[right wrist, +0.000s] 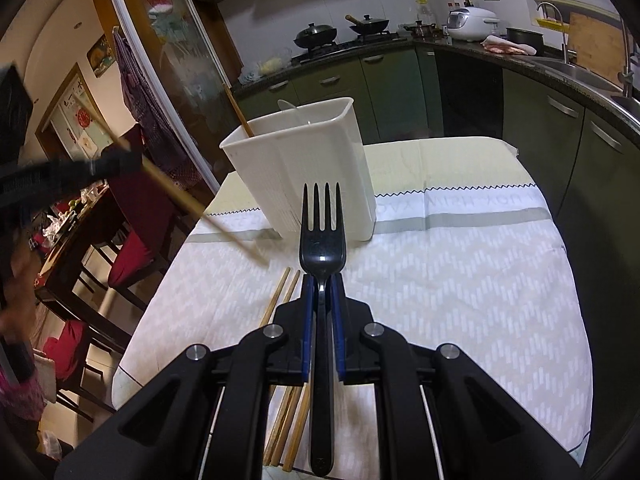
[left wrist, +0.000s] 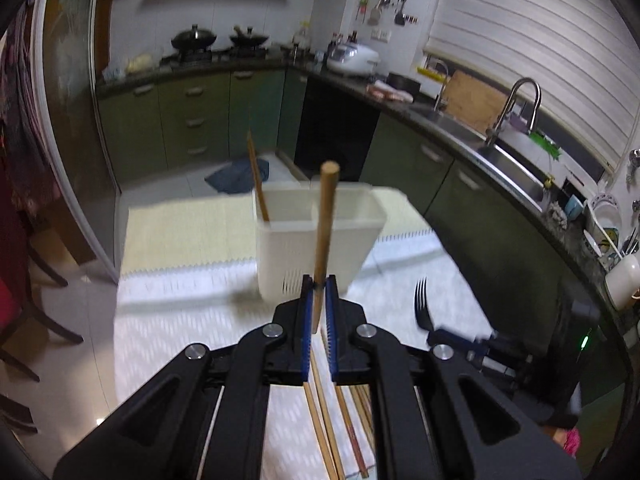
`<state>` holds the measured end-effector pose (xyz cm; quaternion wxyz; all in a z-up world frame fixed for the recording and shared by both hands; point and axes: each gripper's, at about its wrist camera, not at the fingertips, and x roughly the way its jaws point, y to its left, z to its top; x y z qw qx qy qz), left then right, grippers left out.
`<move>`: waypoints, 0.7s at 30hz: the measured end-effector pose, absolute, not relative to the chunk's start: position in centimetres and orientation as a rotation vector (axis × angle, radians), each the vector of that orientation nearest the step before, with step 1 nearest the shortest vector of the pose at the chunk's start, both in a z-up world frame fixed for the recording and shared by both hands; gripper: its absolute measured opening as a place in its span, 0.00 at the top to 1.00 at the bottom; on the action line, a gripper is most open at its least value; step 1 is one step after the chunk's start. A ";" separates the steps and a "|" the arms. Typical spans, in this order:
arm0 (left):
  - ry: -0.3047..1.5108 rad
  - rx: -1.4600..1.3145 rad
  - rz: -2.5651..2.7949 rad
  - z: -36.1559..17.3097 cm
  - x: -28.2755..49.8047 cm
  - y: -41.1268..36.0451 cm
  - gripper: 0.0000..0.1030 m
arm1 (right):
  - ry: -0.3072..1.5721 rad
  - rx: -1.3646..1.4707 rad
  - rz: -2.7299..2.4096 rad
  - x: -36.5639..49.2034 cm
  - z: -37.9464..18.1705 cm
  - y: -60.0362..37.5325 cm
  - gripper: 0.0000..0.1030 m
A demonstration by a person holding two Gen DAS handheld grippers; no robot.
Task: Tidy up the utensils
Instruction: 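Drop the chopstick into the caddy with the left tool while the right tool carries the fork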
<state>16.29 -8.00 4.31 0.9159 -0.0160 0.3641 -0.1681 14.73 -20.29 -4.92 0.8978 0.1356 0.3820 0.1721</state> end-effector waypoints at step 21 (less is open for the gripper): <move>0.476 -0.004 -0.257 16.6 22.4 -10.7 0.94 | 0.750 0.329 0.370 13.7 -4.3 -22.4 0.91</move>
